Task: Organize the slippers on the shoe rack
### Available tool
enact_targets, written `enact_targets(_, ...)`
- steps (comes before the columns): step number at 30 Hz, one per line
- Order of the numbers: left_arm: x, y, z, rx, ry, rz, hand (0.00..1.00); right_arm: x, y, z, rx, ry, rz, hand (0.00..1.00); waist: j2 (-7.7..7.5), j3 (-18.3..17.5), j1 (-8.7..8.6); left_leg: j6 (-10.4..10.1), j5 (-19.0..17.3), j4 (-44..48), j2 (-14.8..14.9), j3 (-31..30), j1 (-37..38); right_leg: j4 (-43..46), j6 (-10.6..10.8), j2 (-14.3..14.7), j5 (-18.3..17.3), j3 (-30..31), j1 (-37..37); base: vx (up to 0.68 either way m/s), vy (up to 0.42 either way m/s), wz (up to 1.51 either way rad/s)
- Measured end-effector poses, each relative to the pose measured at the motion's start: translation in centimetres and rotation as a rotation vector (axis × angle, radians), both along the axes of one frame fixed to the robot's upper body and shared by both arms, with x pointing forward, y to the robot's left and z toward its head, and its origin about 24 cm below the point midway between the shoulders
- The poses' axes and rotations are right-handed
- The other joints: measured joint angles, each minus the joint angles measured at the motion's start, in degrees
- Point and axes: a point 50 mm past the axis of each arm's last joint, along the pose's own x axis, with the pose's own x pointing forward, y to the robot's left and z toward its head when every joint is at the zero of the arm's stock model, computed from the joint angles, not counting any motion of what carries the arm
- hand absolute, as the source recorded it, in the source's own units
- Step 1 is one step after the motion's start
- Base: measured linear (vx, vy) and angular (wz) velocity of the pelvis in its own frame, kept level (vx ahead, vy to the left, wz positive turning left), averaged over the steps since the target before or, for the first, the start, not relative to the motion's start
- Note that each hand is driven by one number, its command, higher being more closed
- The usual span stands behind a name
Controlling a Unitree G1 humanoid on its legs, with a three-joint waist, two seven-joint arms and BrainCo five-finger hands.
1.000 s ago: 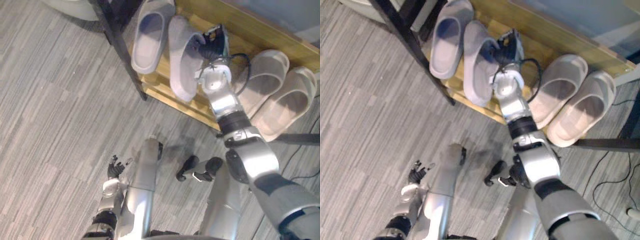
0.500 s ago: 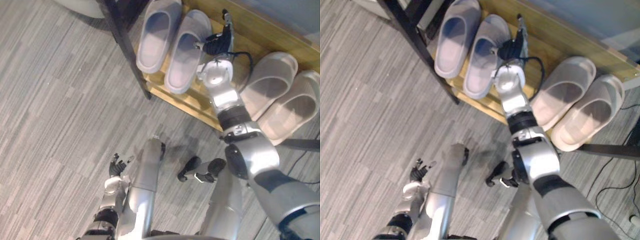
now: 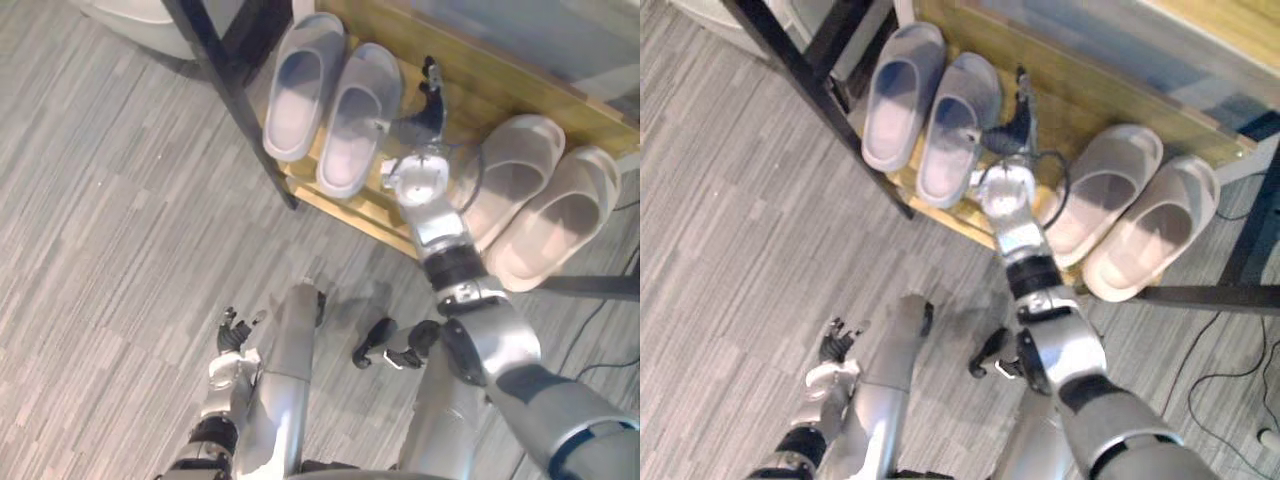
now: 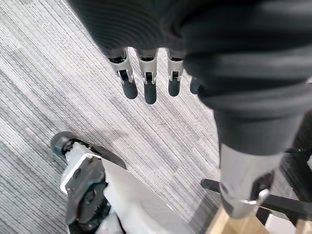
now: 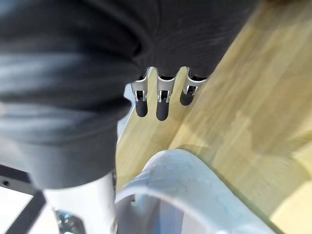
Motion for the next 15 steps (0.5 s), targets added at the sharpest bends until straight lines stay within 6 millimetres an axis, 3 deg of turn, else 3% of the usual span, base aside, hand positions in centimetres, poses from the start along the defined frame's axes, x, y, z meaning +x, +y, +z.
enact_targets(8,-0.3,0.4,0.0,-0.003,0.000,0.013,0.00,-2.2,2.3,-6.4,0.332,0.136,0.156,0.00,-0.05,0.03,-0.83,0.03,-0.01,-1.43,0.82,0.33,2.49,-1.73,0.78,0.97,0.52,0.01,2.32,0.00,0.002,-0.05)
enact_targets(15,-0.4,0.4,0.0,-0.005,0.006,0.015,0.00,-3.1,3.5,-7.9,0.567,0.177,0.270,0.00,-0.43,0.37,-1.13,0.00,0.00,-2.56,0.21,-0.32,5.10,-2.69,1.33,0.51,0.23,-1.14,5.77,0.01,-0.003,0.08)
